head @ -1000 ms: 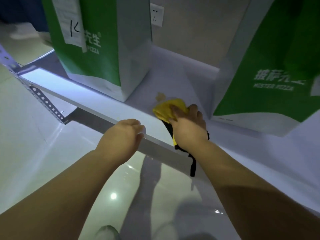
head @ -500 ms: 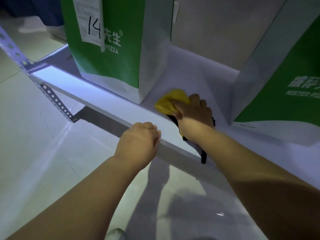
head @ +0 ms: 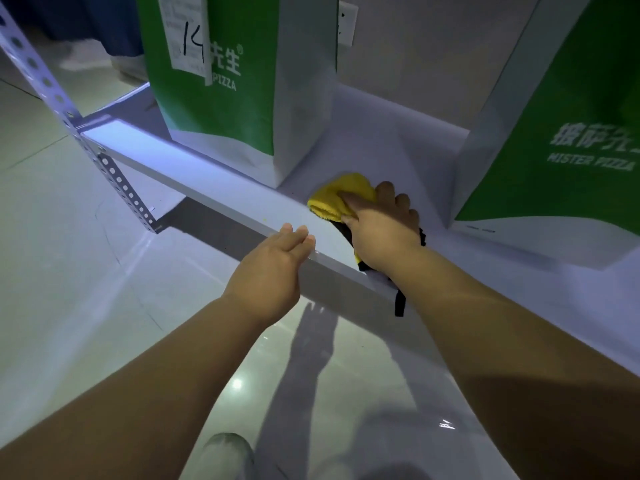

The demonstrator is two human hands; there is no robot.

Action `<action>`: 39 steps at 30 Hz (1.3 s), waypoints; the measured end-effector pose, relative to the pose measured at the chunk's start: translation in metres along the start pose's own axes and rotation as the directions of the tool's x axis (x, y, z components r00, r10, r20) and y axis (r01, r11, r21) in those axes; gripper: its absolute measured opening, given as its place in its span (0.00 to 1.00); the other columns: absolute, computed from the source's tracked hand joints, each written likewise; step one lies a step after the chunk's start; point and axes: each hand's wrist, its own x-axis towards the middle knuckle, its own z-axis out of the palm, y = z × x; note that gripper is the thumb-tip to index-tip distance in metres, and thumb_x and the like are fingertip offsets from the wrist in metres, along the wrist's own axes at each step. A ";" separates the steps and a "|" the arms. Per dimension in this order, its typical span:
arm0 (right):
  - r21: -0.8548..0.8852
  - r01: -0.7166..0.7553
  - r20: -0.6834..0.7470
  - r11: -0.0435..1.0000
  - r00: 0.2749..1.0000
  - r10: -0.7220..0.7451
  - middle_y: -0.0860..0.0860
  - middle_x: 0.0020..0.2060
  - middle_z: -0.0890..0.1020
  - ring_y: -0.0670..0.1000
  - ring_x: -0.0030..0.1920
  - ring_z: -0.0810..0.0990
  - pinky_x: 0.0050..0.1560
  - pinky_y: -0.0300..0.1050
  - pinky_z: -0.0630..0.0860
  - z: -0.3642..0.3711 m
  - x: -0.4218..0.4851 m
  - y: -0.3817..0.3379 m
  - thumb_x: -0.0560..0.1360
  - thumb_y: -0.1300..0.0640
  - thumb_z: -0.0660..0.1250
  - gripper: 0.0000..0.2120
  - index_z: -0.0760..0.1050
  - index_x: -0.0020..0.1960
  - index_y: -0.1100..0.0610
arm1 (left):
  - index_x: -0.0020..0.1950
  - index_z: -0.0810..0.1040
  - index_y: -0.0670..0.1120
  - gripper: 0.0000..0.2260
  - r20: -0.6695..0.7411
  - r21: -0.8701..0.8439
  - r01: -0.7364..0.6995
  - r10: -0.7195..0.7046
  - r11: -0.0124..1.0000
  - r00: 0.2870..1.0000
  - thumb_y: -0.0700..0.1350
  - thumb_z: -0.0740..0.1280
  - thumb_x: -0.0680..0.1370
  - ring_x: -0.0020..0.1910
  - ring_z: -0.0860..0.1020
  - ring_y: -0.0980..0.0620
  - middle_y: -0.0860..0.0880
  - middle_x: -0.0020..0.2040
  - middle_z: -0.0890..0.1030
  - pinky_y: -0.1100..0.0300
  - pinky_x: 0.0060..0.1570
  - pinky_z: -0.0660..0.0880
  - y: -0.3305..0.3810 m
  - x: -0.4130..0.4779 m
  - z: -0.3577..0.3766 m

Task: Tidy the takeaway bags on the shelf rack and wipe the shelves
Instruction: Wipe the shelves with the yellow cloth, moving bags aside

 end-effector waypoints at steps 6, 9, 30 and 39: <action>0.054 0.015 0.029 0.998 0.999 -0.016 0.55 0.61 0.63 0.61 0.58 0.63 0.56 0.54 0.61 -0.003 -0.031 0.021 0.79 0.45 0.53 0.17 0.61 0.68 0.38 | 0.75 0.60 0.48 0.25 0.048 0.023 0.020 -0.021 1.000 0.999 0.35 0.56 0.78 0.75 0.53 0.50 0.50 0.76 0.58 0.55 0.68 0.61 0.006 0.002 -0.005; 0.068 0.000 0.032 0.998 0.999 -0.002 0.55 0.63 0.63 0.61 0.60 0.63 0.60 0.55 0.61 -0.006 -0.042 0.025 0.79 0.44 0.54 0.19 0.59 0.70 0.38 | 0.74 0.61 0.47 0.25 0.076 0.050 0.018 -0.021 0.999 0.997 0.35 0.57 0.77 0.75 0.54 0.50 0.51 0.76 0.58 0.54 0.66 0.63 0.008 0.004 -0.011; 0.353 -0.150 -0.305 0.924 0.915 0.265 0.52 0.52 0.79 0.56 0.53 0.75 0.53 0.52 0.73 -0.031 -0.039 -0.069 0.77 0.51 0.63 0.12 0.77 0.58 0.52 | 0.62 0.76 0.50 0.14 -0.038 -0.074 -0.208 0.206 0.975 0.978 0.49 0.61 0.78 0.57 0.75 0.50 0.52 0.60 0.77 0.59 0.53 0.70 -0.085 0.037 -0.088; 0.484 -0.244 -0.249 0.840 0.882 0.399 0.52 0.51 0.79 0.56 0.54 0.77 0.49 0.49 0.75 -0.034 0.018 -0.136 0.72 0.41 0.67 0.23 0.73 0.61 0.55 | 0.58 0.72 0.41 0.15 -0.348 -0.351 0.014 -0.144 0.936 0.926 0.43 0.69 0.74 0.55 0.70 0.41 0.41 0.55 0.70 0.53 0.54 0.67 -0.181 0.080 -0.103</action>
